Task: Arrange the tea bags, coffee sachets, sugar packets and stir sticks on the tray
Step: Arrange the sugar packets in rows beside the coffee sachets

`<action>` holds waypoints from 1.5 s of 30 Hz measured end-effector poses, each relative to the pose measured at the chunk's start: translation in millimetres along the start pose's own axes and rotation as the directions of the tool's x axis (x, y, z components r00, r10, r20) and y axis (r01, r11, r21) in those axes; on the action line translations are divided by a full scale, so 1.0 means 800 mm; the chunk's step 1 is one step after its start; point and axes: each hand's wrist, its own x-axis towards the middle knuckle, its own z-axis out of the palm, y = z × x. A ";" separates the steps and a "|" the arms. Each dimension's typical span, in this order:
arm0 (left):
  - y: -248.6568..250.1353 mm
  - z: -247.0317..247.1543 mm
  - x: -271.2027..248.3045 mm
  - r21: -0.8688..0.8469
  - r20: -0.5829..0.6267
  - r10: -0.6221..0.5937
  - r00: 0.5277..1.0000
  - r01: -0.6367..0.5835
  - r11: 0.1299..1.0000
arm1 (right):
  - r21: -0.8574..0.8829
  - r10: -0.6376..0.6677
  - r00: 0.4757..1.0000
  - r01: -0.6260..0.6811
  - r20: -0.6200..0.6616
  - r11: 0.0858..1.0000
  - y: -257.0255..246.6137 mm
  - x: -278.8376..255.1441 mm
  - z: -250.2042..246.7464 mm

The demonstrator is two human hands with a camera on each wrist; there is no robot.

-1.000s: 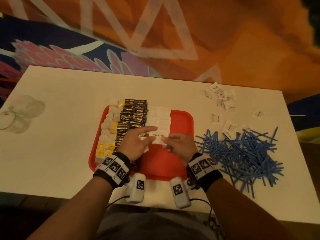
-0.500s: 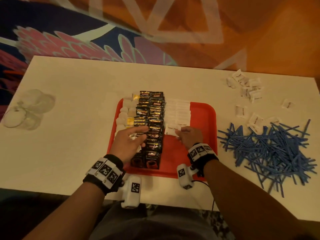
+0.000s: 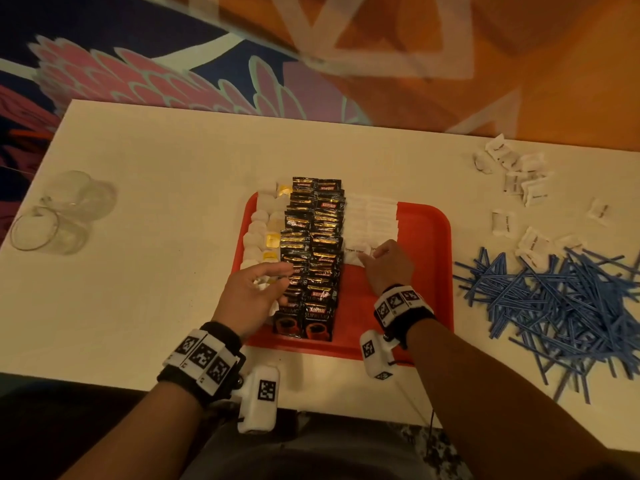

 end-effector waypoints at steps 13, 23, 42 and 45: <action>0.006 0.001 0.002 -0.068 -0.027 -0.017 0.999 0.015 0.998 | -0.057 -0.309 0.945 0.316 0.106 0.947 -0.015 -0.011 0.001; 0.063 0.073 0.004 -0.412 0.118 -0.183 0.976 0.216 0.885 | 0.262 -0.418 0.884 0.361 0.209 0.895 -0.049 -0.081 -0.089; 0.118 0.183 -0.021 -0.305 0.246 -0.077 0.966 0.152 0.940 | 0.419 -0.405 0.914 0.380 -0.032 0.824 -0.011 -0.086 -0.216; 0.120 0.191 -0.027 -0.283 0.228 0.005 0.974 0.061 0.957 | 0.410 -0.359 0.932 0.346 -0.048 0.844 -0.009 -0.080 -0.224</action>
